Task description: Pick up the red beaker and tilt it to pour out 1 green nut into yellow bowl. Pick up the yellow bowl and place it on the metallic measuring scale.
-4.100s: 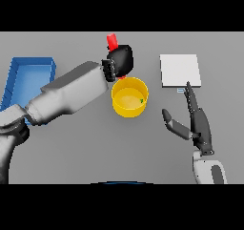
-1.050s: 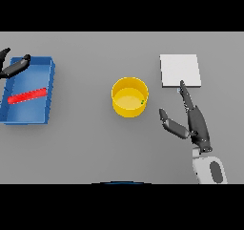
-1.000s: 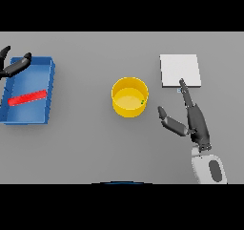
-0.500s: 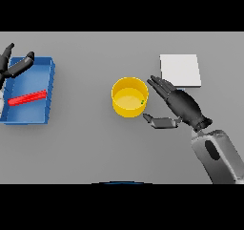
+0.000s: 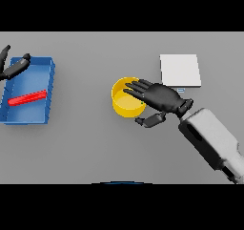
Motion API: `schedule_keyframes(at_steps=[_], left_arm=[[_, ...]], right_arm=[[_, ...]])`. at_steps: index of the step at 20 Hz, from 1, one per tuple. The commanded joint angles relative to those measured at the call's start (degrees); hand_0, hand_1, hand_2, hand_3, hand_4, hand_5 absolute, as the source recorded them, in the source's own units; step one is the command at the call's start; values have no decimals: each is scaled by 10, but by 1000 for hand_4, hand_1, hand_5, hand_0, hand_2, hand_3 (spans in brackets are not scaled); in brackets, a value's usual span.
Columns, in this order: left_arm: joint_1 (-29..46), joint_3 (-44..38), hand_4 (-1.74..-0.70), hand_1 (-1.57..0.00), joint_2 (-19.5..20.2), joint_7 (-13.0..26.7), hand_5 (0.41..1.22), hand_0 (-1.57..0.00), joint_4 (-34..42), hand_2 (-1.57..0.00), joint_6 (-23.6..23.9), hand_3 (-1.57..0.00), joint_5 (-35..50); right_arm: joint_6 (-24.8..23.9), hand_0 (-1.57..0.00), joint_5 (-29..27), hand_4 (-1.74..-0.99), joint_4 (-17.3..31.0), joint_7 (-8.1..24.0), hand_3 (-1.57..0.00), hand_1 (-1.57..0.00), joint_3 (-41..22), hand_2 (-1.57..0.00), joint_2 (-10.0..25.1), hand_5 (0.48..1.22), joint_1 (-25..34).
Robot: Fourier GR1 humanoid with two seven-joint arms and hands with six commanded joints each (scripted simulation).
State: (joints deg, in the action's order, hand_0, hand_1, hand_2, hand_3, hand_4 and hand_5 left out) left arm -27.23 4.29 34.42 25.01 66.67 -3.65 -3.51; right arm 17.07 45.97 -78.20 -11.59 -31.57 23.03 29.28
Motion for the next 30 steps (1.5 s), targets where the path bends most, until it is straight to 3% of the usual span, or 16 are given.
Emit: schedule_keyframes(at_steps=[1,9,14,18,19,20,21,22,24,27,30], left_arm=[[3,2,-808,0,-4,-6,695,0,5,0,2,0,0],[-2,0,-805,1,2,0,702,1,8,1,-2,1,0],[-3,3,-797,1,0,3,704,1,-3,1,-2,1,-5],[-1,3,-789,1,5,0,714,1,4,1,-6,1,-5],[-3,4,-791,1,1,-1,712,1,-3,1,-3,1,-7],[-2,3,-791,1,3,-5,711,1,-1,1,-3,1,-7],[-5,2,-789,1,4,-7,710,1,-7,1,-6,1,-5],[-5,3,-788,1,2,-10,710,1,-10,1,-6,1,-6],[1,2,-787,1,5,-15,707,1,-6,1,-6,1,-6],[-6,6,-784,1,3,-8,712,1,-8,1,-2,1,-12],[2,6,-782,1,5,-11,710,1,3,1,-2,1,-11]], right_arm=[[8,1,2,-1156,11,-9,1,1,-7,1,-2,642,11],[71,1,35,-1168,101,-15,1,1,-65,1,-26,673,87],[82,1,45,-1186,153,-15,-8,1,-78,1,-40,684,114],[84,1,47,-1234,171,-1,-77,-15,-82,-37,-53,770,116],[80,-48,49,-1261,169,-5,-130,-60,-83,-88,-51,809,115],[77,-193,50,-1309,168,-10,-215,-183,-86,-189,-52,891,112],[71,-455,53,-1363,169,-15,-322,-407,-87,-349,-55,957,112],[67,-678,52,-1435,171,-17,-572,-640,-87,-594,-57,1010,111],[71,-999,48,-1540,170,-29,-792,-975,-83,-945,-46,1086,115],[85,-1278,40,-1637,165,-29,-1027,-1266,-84,-1187,-43,1152,118],[109,-1421,29,-1688,153,-18,-1130,-1415,-84,-1323,-38,1186,117]])
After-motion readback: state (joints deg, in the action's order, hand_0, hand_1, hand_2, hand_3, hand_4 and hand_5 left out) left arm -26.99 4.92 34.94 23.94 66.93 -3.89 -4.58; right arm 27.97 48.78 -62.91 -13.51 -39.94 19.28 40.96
